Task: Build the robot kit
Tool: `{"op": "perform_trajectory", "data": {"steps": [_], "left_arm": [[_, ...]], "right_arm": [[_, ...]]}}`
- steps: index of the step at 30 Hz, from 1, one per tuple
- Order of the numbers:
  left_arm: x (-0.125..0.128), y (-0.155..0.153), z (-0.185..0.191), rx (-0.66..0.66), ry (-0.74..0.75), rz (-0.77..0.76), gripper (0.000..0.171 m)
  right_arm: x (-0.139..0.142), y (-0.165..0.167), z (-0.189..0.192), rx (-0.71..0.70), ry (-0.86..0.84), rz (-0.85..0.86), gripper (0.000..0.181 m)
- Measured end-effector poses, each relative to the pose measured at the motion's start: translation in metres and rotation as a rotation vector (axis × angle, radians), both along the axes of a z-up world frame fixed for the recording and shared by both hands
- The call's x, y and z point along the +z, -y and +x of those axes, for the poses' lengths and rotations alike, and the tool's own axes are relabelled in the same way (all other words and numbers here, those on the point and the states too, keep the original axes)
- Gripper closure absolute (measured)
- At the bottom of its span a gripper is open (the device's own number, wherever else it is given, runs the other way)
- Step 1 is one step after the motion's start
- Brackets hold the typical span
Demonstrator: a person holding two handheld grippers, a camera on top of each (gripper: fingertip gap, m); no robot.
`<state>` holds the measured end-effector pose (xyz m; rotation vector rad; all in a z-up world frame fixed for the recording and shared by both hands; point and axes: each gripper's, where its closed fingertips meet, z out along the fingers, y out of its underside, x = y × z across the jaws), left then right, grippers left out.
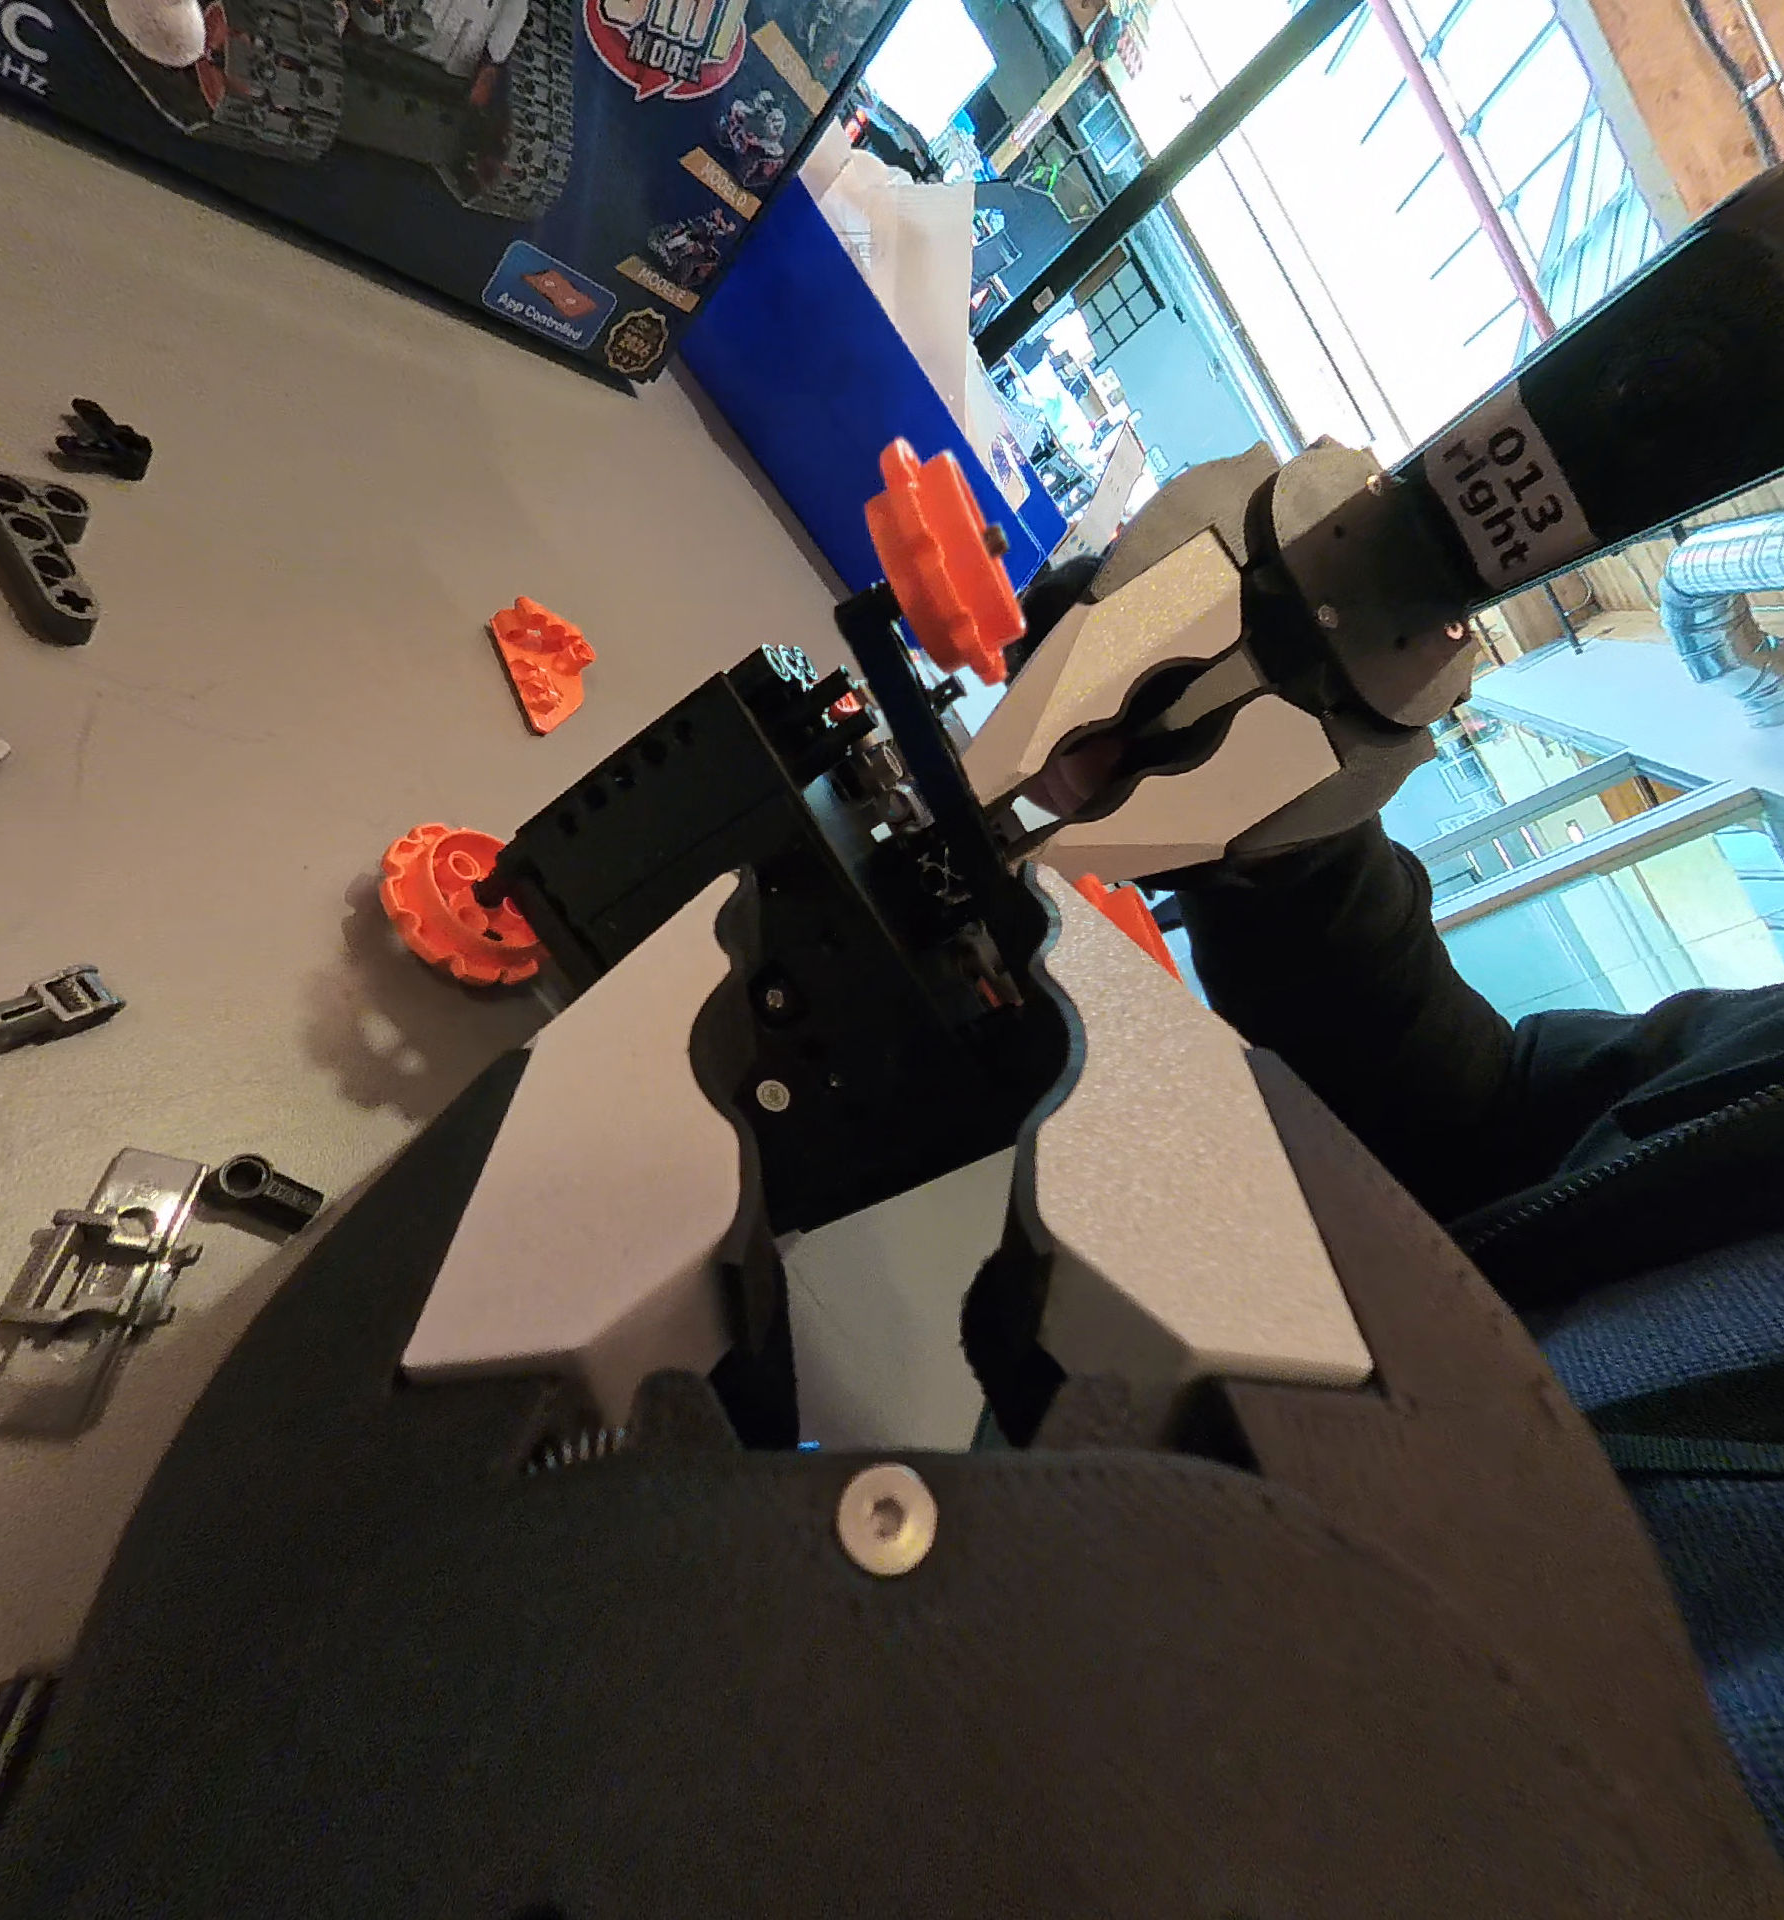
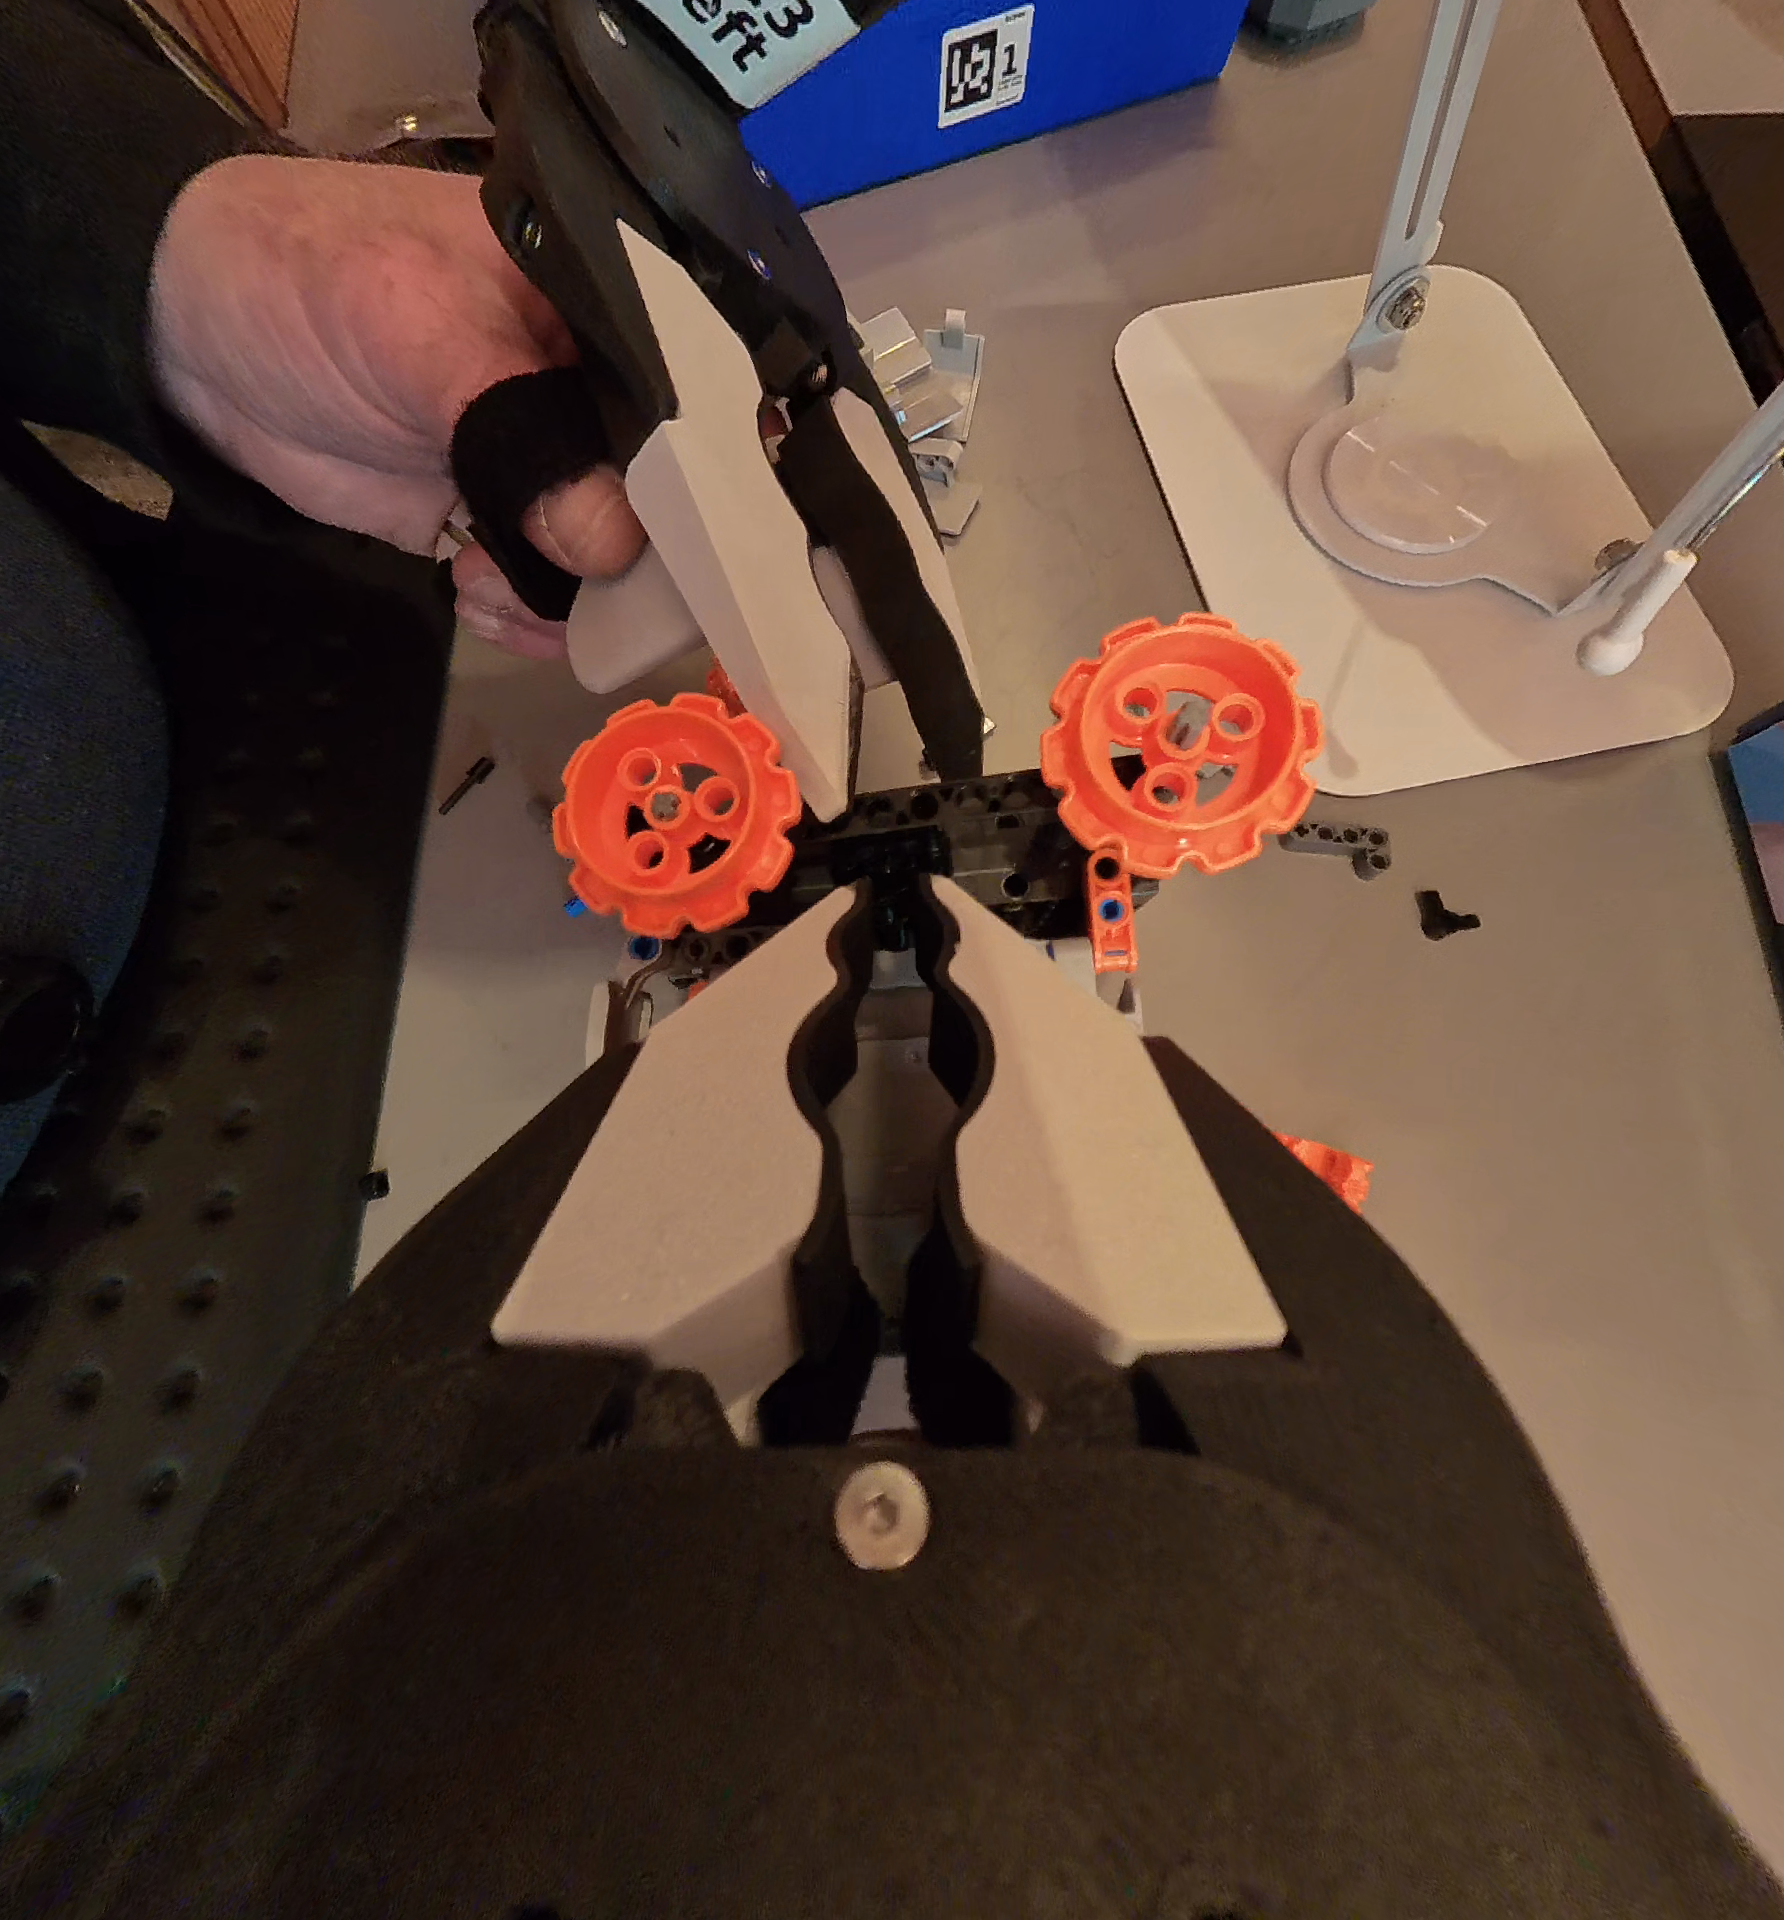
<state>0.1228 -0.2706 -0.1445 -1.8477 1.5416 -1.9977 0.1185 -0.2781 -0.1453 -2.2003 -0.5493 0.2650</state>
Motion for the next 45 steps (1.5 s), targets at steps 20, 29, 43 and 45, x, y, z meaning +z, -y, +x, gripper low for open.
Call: {"op": "perform_trajectory", "data": {"steps": [20,29,43,45], "left_arm": [[0.011,-0.002,-0.001,-0.018,0.034,0.063,0.141],[0.030,0.000,-0.004,-0.135,0.081,0.003,0.170],[0.020,0.001,-0.001,-0.117,-0.011,0.057,0.158],[0.017,0.000,0.000,-0.105,-0.024,0.030,0.159]], "right_arm": [[0.004,-0.002,-0.002,-0.062,-0.043,0.035,0.177],[0.004,-0.001,-0.001,-0.100,-0.048,0.044,0.177],[0.006,-0.006,-0.001,-0.108,-0.038,0.089,0.177],[0.007,-0.006,-0.001,-0.108,-0.039,0.097,0.177]]}}
